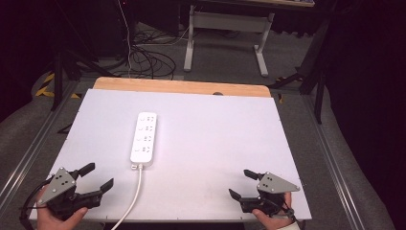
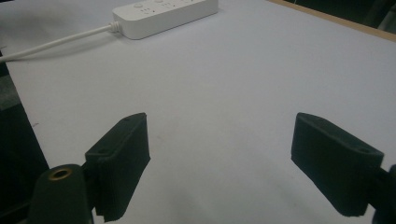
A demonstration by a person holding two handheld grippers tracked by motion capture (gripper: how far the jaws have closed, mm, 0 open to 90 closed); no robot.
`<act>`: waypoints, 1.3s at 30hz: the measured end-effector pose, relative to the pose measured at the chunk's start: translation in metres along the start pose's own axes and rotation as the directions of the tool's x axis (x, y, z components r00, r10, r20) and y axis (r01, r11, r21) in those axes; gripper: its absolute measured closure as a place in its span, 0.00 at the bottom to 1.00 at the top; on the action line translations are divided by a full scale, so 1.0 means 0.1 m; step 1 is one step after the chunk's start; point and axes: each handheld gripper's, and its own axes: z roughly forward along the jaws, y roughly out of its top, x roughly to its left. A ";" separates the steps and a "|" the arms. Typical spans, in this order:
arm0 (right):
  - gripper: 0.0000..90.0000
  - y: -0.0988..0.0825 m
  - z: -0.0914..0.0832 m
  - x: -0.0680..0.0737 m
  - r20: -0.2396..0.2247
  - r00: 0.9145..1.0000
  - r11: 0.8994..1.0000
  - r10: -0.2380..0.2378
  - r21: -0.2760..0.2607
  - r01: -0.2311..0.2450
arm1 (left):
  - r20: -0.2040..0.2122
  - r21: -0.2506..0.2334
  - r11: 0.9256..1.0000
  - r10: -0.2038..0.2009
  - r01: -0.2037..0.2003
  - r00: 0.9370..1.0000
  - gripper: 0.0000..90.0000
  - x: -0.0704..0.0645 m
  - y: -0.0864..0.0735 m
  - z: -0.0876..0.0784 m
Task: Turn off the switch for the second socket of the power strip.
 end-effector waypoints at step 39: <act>0.22 -0.01 0.04 0.00 -0.013 1.000 1.000 0.000 0.007 0.000 | 0.013 0.052 0.999 -0.014 0.014 1.000 0.29 -0.01 0.19 0.01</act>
